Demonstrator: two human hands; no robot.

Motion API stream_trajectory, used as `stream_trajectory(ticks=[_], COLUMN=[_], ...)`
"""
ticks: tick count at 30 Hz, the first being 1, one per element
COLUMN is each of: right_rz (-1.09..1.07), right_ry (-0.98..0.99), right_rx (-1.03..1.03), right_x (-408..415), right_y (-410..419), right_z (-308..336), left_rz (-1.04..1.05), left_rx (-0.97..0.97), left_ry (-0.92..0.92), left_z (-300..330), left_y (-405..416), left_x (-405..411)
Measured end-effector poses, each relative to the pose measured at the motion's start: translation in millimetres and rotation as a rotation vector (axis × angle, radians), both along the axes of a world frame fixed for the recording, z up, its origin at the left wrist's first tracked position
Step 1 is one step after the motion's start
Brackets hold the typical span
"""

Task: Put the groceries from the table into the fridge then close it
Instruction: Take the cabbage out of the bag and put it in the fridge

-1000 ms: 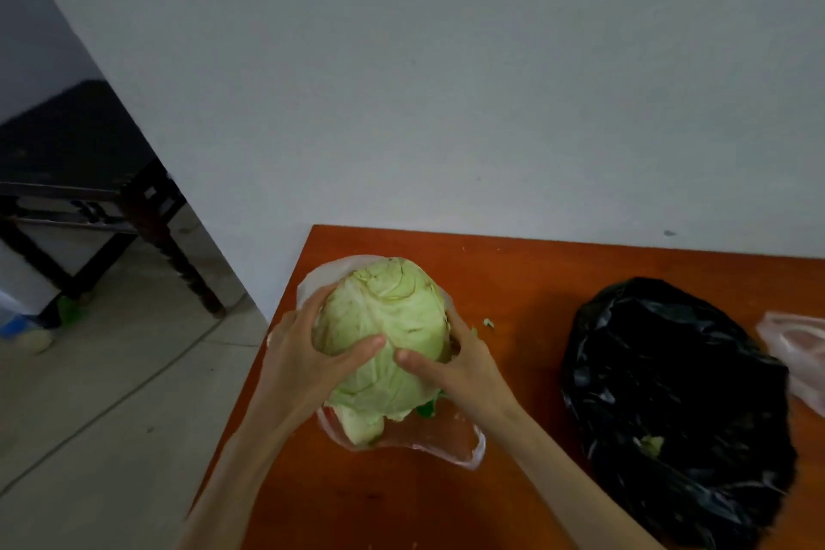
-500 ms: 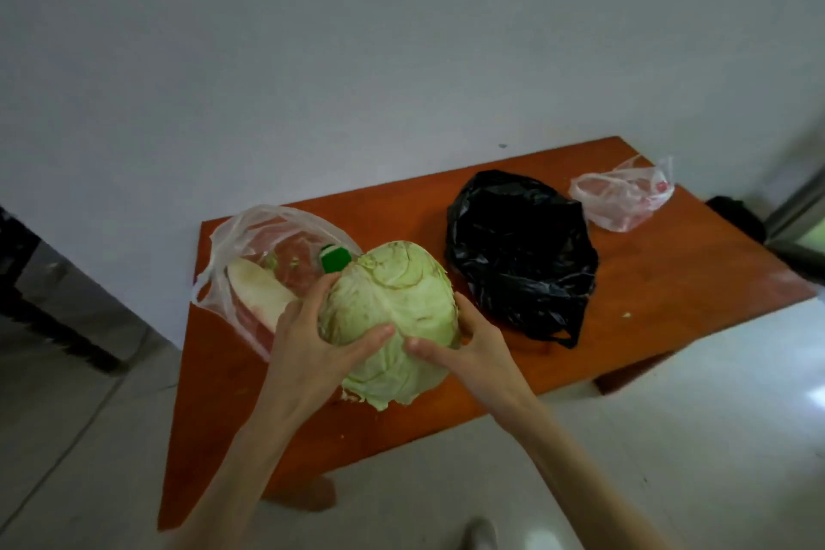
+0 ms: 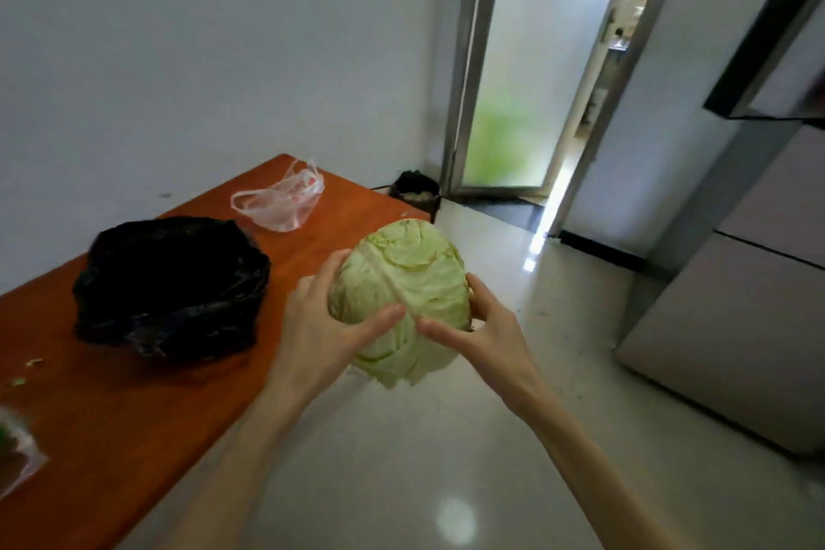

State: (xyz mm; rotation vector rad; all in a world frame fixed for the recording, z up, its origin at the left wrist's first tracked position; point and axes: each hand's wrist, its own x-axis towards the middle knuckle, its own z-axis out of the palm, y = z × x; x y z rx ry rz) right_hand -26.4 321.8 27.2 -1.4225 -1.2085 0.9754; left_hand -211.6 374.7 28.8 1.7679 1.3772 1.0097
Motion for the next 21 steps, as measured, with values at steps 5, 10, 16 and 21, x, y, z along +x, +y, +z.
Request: stream_trajectory(ticks=[5, 10, 16, 21], right_rz=[-0.22, -0.446, -0.692, -0.822], right_ry=[-0.079, -0.096, -0.077, -0.105], right_rx=[0.038, 0.048, 0.092, 0.093], right_x=[149, 251, 346, 434], right_y=[-56, -102, -122, -108], right_z=[18, 25, 17, 16], left_rz=[-0.244, -0.468, -0.689, -0.834], left_rx=[-0.018, 0.014, 0.112, 0.083], left_ry=[-0.168, -0.158, -0.148, -0.19], left_z=[-4, 6, 13, 9], left_y=[-20, -30, -23, 10], left_x=[164, 290, 418, 527])
